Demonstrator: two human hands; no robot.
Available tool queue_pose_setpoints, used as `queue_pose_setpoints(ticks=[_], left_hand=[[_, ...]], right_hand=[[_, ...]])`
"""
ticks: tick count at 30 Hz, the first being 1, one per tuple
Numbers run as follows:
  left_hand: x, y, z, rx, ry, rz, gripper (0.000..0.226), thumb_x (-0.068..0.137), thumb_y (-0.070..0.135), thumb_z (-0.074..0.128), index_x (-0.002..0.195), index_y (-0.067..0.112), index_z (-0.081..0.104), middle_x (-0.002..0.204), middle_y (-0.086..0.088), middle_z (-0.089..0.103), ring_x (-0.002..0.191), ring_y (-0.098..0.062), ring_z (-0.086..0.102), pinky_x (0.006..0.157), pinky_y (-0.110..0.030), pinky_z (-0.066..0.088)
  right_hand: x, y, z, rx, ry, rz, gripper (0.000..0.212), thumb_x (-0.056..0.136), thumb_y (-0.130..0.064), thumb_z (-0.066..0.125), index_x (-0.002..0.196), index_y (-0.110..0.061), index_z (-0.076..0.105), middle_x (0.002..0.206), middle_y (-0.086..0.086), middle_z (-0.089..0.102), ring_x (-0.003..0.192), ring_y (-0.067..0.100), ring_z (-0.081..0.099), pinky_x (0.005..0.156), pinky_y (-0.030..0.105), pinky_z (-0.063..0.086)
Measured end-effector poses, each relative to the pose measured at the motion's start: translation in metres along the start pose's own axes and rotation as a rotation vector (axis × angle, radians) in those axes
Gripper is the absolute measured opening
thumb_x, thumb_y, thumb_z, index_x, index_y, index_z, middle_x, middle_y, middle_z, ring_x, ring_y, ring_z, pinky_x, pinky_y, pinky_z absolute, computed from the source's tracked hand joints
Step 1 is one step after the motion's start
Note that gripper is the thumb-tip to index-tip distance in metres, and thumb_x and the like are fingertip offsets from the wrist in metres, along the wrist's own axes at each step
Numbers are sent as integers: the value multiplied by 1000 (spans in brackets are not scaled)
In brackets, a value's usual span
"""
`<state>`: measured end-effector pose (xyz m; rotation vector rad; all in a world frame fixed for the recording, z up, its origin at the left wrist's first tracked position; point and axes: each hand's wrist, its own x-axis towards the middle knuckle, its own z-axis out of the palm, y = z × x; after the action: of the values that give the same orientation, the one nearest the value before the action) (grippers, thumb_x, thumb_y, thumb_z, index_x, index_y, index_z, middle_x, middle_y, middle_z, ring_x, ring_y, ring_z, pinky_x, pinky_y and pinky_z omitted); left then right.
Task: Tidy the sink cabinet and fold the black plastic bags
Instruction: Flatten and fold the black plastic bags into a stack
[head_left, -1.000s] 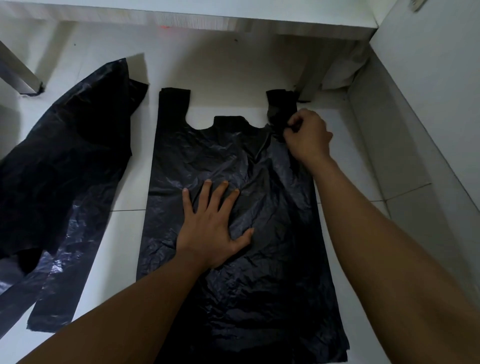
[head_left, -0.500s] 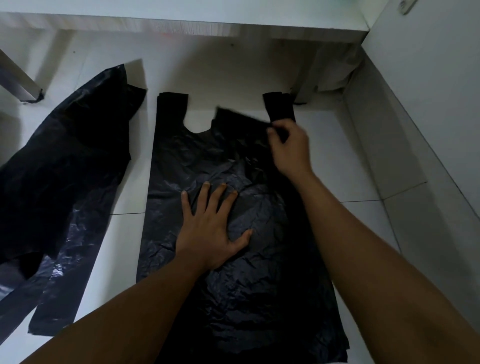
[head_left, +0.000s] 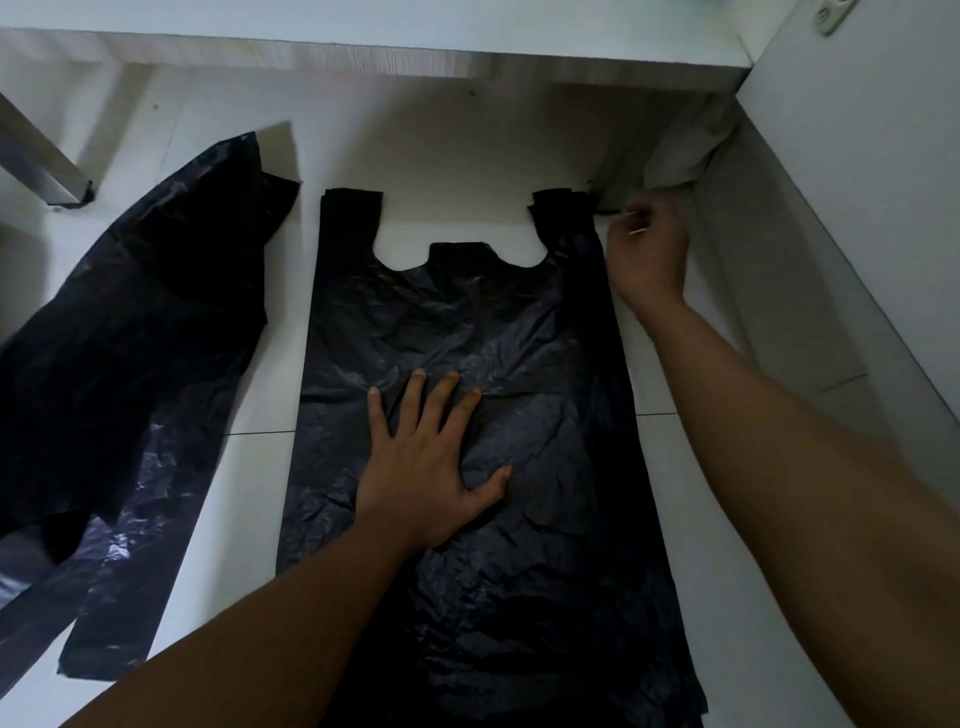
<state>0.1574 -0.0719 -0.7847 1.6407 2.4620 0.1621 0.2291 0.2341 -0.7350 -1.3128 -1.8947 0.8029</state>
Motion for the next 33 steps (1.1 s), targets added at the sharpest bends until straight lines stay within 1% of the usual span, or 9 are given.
queue_pose_setpoints(ticks=[4, 10, 14, 16, 18, 20, 24, 29, 33], left_hand=[[1, 0, 0, 4, 5, -2, 92, 85, 86, 21, 157, 30, 25, 167, 0, 15, 155, -29, -1, 116, -69, -1], [0, 1, 0, 17, 0, 3, 91, 85, 85, 22, 156, 29, 28, 166, -2, 18, 155, -30, 1, 115, -72, 0], [0, 0, 1, 10, -1, 4, 91, 85, 86, 22, 156, 29, 28, 167, -1, 17, 155, -30, 0, 115, -71, -2], [1, -1, 1, 8, -2, 5, 91, 85, 86, 21, 156, 29, 29, 167, -1, 17, 155, -30, 1, 116, -71, -2], [1, -1, 1, 5, -7, 7, 91, 85, 86, 21, 156, 29, 28, 167, -1, 17, 155, -30, 1, 116, -71, -1], [1, -1, 2, 2, -12, 8, 91, 85, 86, 22, 157, 29, 27, 167, 0, 16, 155, -30, -1, 116, -71, -2], [1, -2, 0, 0, -17, 4, 92, 85, 86, 21, 158, 30, 24, 168, 0, 13, 155, -29, -4, 116, -70, -3], [0, -1, 0, -4, -12, 7, 91, 86, 85, 22, 157, 28, 28, 167, -1, 17, 155, -30, 0, 116, -71, -1], [0, -1, 0, -4, -12, 6, 91, 85, 86, 21, 157, 29, 25, 167, -1, 17, 155, -30, -1, 116, -70, -1]], right_hand=[[-42, 8, 14, -333, -346, -289, 14, 93, -29, 59, 97, -17, 63, 107, 6, 60, 102, 22, 58, 87, 39, 48], [-36, 8, 37, -577, -425, -288, 28, 102, -33, 41, 120, -18, 55, 134, 10, 48, 126, 29, 39, 96, 46, 31], [-6, -8, 42, -379, -182, -59, 34, 99, -14, 39, 130, -17, 52, 134, 9, 52, 125, 28, 42, 98, 41, 29], [13, -11, 44, -329, -220, 166, 32, 98, -33, 47, 126, -19, 55, 133, 7, 53, 127, 29, 45, 105, 44, 31], [33, -1, 47, -303, -377, 298, 48, 73, -58, 63, 104, -21, 60, 115, 3, 59, 119, 29, 57, 106, 47, 39], [50, 13, 47, -130, -394, 367, 61, 58, -47, 72, 107, -11, 65, 115, 4, 65, 107, 28, 64, 98, 45, 51], [44, -15, 20, 314, -354, 533, 34, 78, -11, 69, 110, 1, 68, 103, 16, 71, 84, 26, 71, 59, 29, 57], [51, -17, 6, 566, -419, 579, 27, 89, -17, 66, 114, -8, 63, 104, 9, 69, 89, 21, 69, 60, 26, 57], [61, -27, 4, 691, -171, 422, 33, 84, -11, 76, 108, -13, 54, 104, 6, 64, 83, 16, 66, 58, 23, 54]])
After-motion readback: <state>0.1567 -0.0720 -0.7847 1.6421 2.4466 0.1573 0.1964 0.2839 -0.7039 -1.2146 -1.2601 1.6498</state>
